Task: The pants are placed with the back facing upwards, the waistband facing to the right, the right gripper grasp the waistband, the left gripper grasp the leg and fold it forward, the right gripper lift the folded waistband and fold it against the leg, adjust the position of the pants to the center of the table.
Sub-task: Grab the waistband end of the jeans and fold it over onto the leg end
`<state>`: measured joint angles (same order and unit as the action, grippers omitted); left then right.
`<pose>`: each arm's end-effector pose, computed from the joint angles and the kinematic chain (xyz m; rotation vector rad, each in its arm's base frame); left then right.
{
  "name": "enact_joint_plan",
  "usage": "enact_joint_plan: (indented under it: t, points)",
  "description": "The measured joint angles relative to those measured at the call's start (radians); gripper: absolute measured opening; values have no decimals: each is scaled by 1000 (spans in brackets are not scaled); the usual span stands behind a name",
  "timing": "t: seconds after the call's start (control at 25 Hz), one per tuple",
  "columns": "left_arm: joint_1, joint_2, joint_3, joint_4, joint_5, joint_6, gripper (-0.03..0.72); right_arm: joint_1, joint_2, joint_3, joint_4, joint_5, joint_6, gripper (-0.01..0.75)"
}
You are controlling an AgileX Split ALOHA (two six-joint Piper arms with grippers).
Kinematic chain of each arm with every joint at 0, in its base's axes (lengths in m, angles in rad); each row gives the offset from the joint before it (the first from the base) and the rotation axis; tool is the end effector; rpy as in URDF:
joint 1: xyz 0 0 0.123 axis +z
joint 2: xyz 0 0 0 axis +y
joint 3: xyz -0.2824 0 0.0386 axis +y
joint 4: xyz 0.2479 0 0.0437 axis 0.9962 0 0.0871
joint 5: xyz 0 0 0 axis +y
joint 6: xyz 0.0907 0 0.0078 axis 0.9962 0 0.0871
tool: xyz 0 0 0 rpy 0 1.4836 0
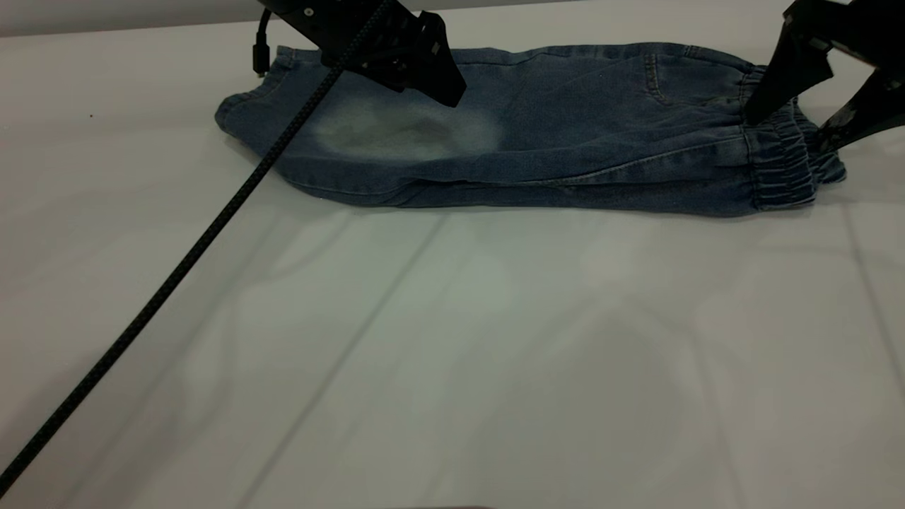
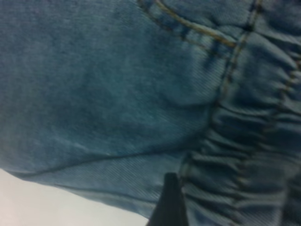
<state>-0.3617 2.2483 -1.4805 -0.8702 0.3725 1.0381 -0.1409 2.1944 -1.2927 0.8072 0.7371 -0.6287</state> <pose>0.4289 -0.1894 0.1081 0.8074 2.3599 -0.4182 0.4019 -0.0123 0.0843 0.1695 2.8301 0.7176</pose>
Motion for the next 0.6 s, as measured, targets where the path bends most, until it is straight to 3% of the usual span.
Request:
enact_joint_plan:
  t: [0.48, 0.6]
  points:
    - [0, 0, 0, -26, -10, -1, 568, -2, 96, 0, 314, 66, -301, 565]
    - [0, 0, 0, -27, -13, -1, 568, -2, 98, 0, 319, 69, -313, 502]
